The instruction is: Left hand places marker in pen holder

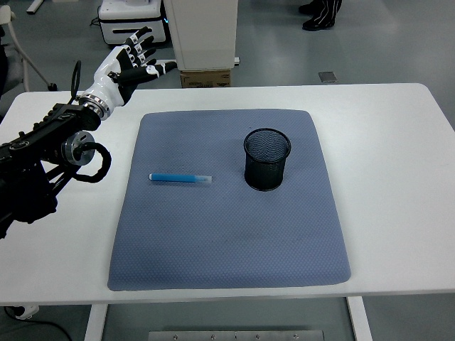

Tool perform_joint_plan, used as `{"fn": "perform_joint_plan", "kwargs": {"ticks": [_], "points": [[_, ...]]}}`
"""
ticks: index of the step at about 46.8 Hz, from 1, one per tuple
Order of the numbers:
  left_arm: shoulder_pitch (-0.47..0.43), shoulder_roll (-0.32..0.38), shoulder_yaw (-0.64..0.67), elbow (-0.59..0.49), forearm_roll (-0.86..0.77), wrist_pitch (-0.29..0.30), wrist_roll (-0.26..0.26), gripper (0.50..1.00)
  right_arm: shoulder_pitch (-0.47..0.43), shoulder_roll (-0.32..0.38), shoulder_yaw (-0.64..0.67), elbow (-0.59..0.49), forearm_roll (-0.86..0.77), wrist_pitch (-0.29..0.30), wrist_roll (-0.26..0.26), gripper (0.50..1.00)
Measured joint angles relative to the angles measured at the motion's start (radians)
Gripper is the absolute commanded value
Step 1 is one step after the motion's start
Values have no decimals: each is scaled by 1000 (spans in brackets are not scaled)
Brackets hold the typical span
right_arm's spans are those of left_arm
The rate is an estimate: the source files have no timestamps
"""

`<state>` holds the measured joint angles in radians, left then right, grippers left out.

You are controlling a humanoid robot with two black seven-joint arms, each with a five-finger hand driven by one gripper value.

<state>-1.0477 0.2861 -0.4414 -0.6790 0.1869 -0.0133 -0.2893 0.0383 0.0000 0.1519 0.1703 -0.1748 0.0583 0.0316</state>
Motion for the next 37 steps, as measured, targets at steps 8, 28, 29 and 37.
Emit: {"fn": "perform_joint_plan", "kwargs": {"ticks": [8, 28, 29, 37], "points": [[-3, 29, 77, -13, 170, -3, 21, 1000, 0, 0, 0, 0, 0, 0, -1, 1000], [-72, 115, 87, -113, 462, -25, 283, 1000, 0, 0, 0, 0, 0, 0, 0, 1000], [-73, 123, 88, -128, 488, -25, 287, 1000, 0, 0, 0, 0, 0, 0, 0, 1000], [-85, 163, 96, -216, 654, -25, 349, 1000, 0, 0, 0, 0, 0, 0, 0, 1000]]}}
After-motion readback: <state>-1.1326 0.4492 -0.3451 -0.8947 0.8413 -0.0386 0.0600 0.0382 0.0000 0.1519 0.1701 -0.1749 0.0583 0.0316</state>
